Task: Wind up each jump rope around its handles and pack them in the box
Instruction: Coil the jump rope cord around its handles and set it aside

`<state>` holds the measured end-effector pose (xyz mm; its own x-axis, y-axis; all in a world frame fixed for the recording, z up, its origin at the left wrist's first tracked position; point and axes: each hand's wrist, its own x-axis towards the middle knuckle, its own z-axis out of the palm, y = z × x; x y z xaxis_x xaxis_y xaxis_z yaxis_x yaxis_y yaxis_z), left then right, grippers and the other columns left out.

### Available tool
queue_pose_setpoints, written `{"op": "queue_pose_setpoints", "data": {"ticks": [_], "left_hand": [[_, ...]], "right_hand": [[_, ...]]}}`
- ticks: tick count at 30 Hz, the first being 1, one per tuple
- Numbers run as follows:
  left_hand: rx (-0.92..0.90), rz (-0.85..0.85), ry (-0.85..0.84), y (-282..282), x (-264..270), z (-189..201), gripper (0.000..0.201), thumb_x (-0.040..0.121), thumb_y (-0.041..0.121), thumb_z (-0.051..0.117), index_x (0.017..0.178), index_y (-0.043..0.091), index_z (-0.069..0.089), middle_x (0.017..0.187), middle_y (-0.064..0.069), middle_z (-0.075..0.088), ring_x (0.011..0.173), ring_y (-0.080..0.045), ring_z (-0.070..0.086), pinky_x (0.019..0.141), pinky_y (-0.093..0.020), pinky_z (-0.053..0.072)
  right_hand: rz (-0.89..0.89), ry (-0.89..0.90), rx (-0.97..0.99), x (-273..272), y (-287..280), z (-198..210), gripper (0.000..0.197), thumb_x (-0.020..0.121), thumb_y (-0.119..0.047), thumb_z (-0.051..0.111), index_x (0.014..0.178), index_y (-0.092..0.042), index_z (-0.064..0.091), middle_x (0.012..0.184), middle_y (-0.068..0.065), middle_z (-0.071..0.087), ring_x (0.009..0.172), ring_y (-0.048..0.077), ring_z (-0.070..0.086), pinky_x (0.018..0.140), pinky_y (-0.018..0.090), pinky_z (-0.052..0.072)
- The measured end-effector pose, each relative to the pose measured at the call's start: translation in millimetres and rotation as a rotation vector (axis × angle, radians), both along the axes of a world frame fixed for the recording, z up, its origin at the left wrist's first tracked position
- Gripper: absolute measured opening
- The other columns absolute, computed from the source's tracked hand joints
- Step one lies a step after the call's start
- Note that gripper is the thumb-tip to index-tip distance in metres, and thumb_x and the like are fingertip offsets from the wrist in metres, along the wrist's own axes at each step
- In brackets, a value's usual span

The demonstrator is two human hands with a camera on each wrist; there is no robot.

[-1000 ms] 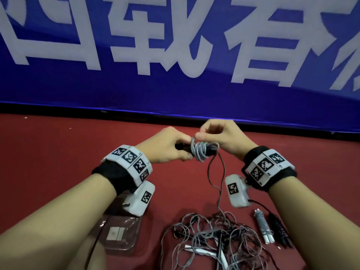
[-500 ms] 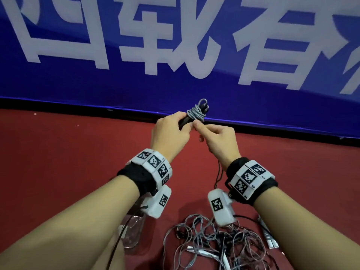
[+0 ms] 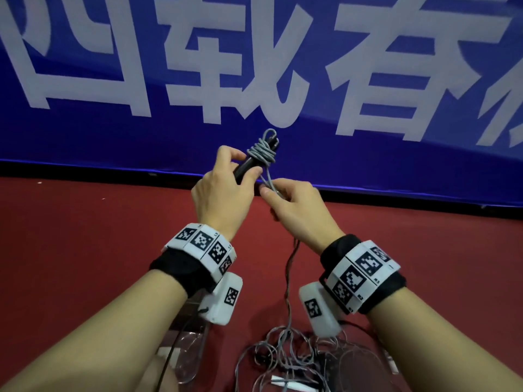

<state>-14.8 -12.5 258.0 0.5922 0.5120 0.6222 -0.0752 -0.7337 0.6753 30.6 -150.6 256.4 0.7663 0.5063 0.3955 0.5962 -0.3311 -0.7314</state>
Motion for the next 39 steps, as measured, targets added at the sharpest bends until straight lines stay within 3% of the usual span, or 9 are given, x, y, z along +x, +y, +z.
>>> {"op": "queue_pose_setpoints", "data": {"ticks": [5, 9, 13, 16, 21, 24, 28, 34, 39], "left_hand": [[0.444, 0.028, 0.045, 6.3, -1.6, -13.9, 0.029, 0.092, 0.042, 0.071, 0.103, 0.019, 0.059, 0.069, 0.005, 0.068, 0.064, -0.031, 0.067, 0.058, -0.031, 0.030], [0.564, -0.120, 0.320, 13.8, 3.2, -24.3, 0.029, 0.091, 0.051, 0.068, 0.107, 0.029, 0.060, 0.080, 0.003, 0.073, 0.083, -0.027, 0.070, 0.066, -0.034, 0.033], [0.509, -0.374, 0.509, 16.5, -3.1, -23.0, 0.027, 0.082, 0.054, 0.076, 0.096, 0.037, 0.061, 0.085, 0.012, 0.073, 0.085, -0.016, 0.067, 0.075, -0.033, 0.044], [0.334, -0.532, 0.590, 10.6, -9.5, -18.9, 0.027, 0.077, 0.047, 0.084, 0.082, 0.040, 0.058, 0.080, 0.016, 0.072, 0.076, -0.006, 0.065, 0.073, -0.030, 0.046], [-0.064, -0.865, 0.497, 7.0, -20.0, -8.2, 0.019, 0.086, 0.013, 0.081, 0.090, 0.012, 0.063, 0.075, -0.010, 0.076, 0.052, -0.026, 0.055, 0.046, -0.031, 0.044], [-0.212, -0.936, 0.409, 6.9, -19.5, -10.3, 0.020, 0.088, 0.008, 0.077, 0.092, 0.011, 0.057, 0.071, -0.013, 0.074, 0.039, -0.021, 0.049, 0.039, -0.024, 0.038], [-0.489, -0.838, 0.208, 13.7, -12.1, -16.4, 0.029, 0.084, 0.018, 0.081, 0.093, 0.014, 0.054, 0.074, -0.016, 0.074, 0.037, -0.020, 0.049, 0.041, -0.023, 0.033], [-0.528, -0.378, -0.030, 34.6, 0.0, -30.9, 0.017, 0.094, 0.022, 0.073, 0.094, 0.019, 0.057, 0.076, -0.004, 0.077, 0.042, -0.017, 0.051, 0.042, -0.025, 0.039], [-0.253, -0.228, 0.139, 36.1, 3.0, -39.9, 0.024, 0.076, 0.053, 0.074, 0.085, 0.038, 0.057, 0.070, 0.012, 0.073, 0.056, -0.020, 0.064, 0.063, -0.046, 0.056]], "right_hand": [[-0.158, -0.469, -0.365, -0.2, -12.3, 7.0, 0.018, 0.089, -0.030, 0.057, 0.075, -0.020, 0.062, 0.069, -0.002, 0.056, 0.072, 0.030, 0.058, 0.063, 0.040, 0.047], [-0.120, -0.493, -0.305, 7.5, -21.0, 10.9, 0.013, 0.081, -0.013, 0.067, 0.089, -0.021, 0.073, 0.087, -0.005, 0.061, 0.079, 0.019, 0.061, 0.072, 0.041, 0.053], [0.084, -0.206, -0.284, 18.8, -39.5, 20.8, 0.021, 0.073, -0.011, 0.088, 0.089, -0.023, 0.081, 0.081, -0.008, 0.075, 0.076, 0.006, 0.068, 0.076, 0.023, 0.056], [0.139, 0.052, -0.182, 25.2, -54.0, 20.5, 0.022, 0.073, -0.016, 0.091, 0.093, -0.018, 0.083, 0.081, -0.001, 0.078, 0.080, 0.022, 0.074, 0.073, 0.037, 0.061], [0.280, 0.352, -0.031, 36.8, -69.4, 2.8, 0.015, 0.077, -0.027, 0.079, 0.092, -0.025, 0.083, 0.096, 0.008, 0.079, 0.089, 0.021, 0.073, 0.082, 0.033, 0.057], [0.367, 0.600, 0.048, 37.6, -61.7, -16.8, 0.014, 0.093, -0.012, 0.067, 0.093, -0.019, 0.079, 0.082, 0.016, 0.063, 0.066, 0.017, 0.054, 0.058, 0.023, 0.042], [0.419, 0.791, 0.207, 28.8, -41.4, -26.1, 0.022, 0.098, -0.014, 0.052, 0.090, -0.019, 0.072, 0.076, 0.003, 0.059, 0.054, 0.008, 0.031, 0.053, 0.022, 0.030], [0.251, 0.493, -0.048, 13.0, -19.8, -13.5, 0.027, 0.107, -0.020, 0.047, 0.115, -0.006, 0.069, 0.063, 0.000, 0.059, 0.047, 0.010, 0.035, 0.045, 0.022, 0.029], [0.177, -0.110, -0.348, -9.3, -6.3, -7.3, 0.035, 0.103, -0.033, 0.052, 0.078, -0.017, 0.070, 0.058, -0.006, 0.063, 0.056, 0.009, 0.052, 0.063, 0.031, 0.044]]}}
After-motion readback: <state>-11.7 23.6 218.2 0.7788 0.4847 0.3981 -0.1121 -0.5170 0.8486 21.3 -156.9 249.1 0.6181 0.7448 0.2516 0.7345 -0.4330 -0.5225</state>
